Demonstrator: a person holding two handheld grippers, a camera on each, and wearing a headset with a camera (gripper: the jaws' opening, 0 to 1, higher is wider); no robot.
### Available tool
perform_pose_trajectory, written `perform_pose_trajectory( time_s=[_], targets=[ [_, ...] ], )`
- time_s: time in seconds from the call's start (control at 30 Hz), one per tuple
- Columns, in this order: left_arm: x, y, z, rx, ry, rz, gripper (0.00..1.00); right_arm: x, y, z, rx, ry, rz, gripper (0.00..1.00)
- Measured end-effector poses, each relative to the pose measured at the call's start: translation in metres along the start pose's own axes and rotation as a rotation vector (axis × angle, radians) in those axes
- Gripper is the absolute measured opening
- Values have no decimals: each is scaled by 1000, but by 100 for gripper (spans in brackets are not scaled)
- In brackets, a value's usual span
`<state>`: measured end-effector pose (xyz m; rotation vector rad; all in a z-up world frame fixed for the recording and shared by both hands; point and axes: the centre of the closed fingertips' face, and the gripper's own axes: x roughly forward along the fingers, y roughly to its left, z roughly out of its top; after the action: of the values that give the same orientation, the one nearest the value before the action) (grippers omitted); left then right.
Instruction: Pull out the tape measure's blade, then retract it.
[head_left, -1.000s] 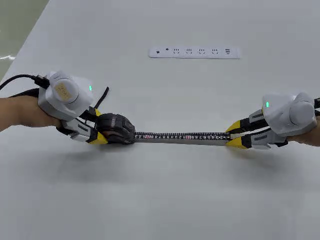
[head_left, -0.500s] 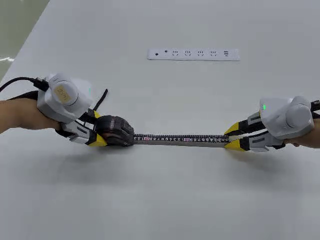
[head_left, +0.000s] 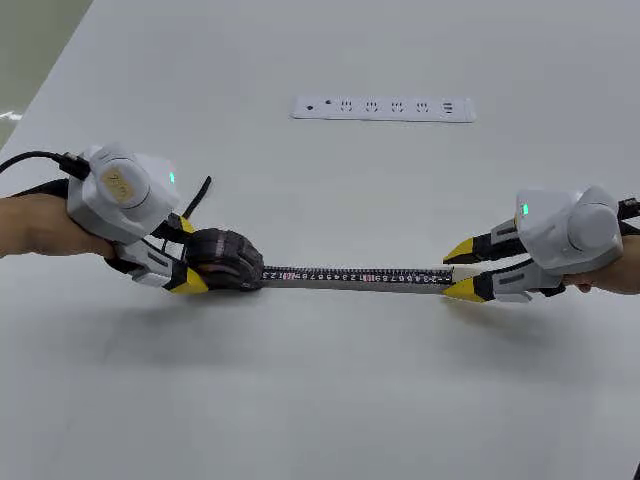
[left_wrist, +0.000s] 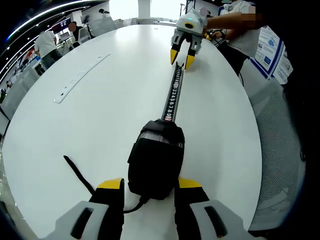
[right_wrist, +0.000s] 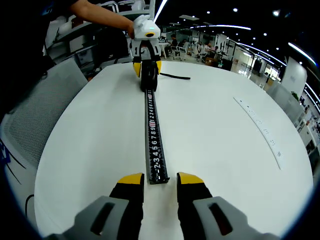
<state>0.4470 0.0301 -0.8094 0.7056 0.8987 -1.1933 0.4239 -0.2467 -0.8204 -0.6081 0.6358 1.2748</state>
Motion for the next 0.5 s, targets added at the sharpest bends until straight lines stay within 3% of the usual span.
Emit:
perform_pose_trajectory(
  time_s=[0.13,0.33,0.5],
  targets=[
    [-2,-1,1,2,-7,-7,43,-2,0,-1,5,4,-7,30],
    [-5,-3,10,18,-37,-7,54,-6,-3,0,23,5,-31,48],
    [-5,-2,14,48,-52,5,69,-8,-4,0,67,6,-43,72]
  ],
)
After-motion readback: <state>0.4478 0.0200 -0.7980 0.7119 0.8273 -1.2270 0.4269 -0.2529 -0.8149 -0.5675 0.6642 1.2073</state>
